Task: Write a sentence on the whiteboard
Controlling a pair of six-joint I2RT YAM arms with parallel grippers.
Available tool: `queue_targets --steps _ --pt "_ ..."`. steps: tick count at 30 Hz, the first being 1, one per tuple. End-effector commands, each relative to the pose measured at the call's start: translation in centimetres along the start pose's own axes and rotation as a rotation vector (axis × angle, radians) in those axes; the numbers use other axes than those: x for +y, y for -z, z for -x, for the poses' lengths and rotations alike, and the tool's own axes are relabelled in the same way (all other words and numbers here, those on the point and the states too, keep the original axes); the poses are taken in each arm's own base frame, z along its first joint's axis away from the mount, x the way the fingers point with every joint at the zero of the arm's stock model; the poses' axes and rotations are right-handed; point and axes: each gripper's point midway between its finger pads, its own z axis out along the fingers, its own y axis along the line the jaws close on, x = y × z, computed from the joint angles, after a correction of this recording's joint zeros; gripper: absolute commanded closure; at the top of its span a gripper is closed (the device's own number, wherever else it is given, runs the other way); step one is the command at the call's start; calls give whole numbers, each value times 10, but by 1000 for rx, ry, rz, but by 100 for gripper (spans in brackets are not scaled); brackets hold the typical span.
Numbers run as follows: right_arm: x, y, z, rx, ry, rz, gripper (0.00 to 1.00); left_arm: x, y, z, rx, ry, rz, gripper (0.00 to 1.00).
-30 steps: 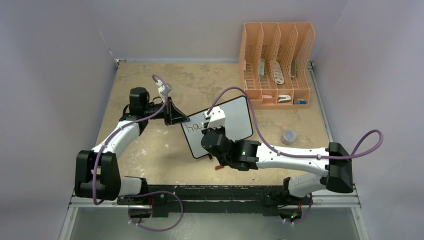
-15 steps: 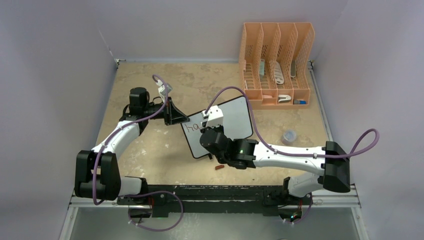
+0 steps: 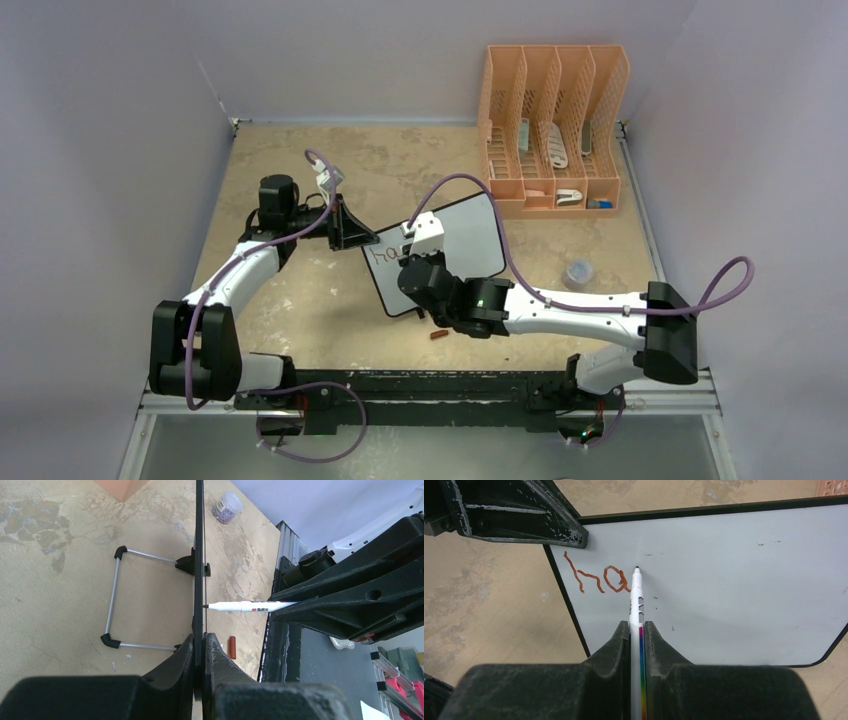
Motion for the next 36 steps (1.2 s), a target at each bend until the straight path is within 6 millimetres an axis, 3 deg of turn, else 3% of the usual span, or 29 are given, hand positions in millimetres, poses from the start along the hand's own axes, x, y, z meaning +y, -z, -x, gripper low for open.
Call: queue_targets --steps 1,36 --pt "-1 -5 9 -27 -15 -16 100 -6 -5 -5 26 -6 -43 100" --pt "-4 -4 -32 136 50 -26 100 -6 -6 -5 27 -5 -44 100"
